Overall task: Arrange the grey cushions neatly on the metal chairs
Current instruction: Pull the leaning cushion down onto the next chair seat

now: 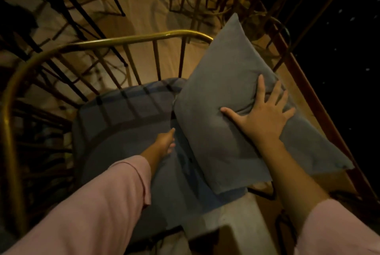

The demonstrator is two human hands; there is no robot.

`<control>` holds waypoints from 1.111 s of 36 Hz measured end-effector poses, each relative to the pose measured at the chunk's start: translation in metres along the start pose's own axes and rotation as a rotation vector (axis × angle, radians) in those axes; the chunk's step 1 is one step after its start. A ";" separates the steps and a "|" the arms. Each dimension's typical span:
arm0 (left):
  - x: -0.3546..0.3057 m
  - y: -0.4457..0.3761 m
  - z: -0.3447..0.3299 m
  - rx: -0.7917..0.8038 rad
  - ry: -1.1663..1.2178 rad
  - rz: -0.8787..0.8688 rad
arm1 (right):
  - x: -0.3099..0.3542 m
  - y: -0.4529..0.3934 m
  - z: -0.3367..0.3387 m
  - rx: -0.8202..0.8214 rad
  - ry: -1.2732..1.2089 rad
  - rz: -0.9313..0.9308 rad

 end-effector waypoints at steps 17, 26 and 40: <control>0.015 -0.046 -0.079 0.203 0.781 -0.116 | -0.019 -0.019 -0.004 -0.163 -0.166 0.005; 0.028 0.000 0.066 -0.039 0.596 -0.202 | 0.012 0.026 -0.002 0.135 -0.465 0.008; 0.120 0.084 0.172 -0.417 0.420 -0.298 | 0.065 0.111 -0.120 0.450 -0.824 -0.007</control>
Point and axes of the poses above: each hand's wrist, its own y-axis away from the middle knuckle, its own z-axis out of the back of the hand, x = y × z, the point moved 5 cm from there along -y, towards the middle knuckle, and after that the axes turned 5 degrees about y, right-handed, at the moved point
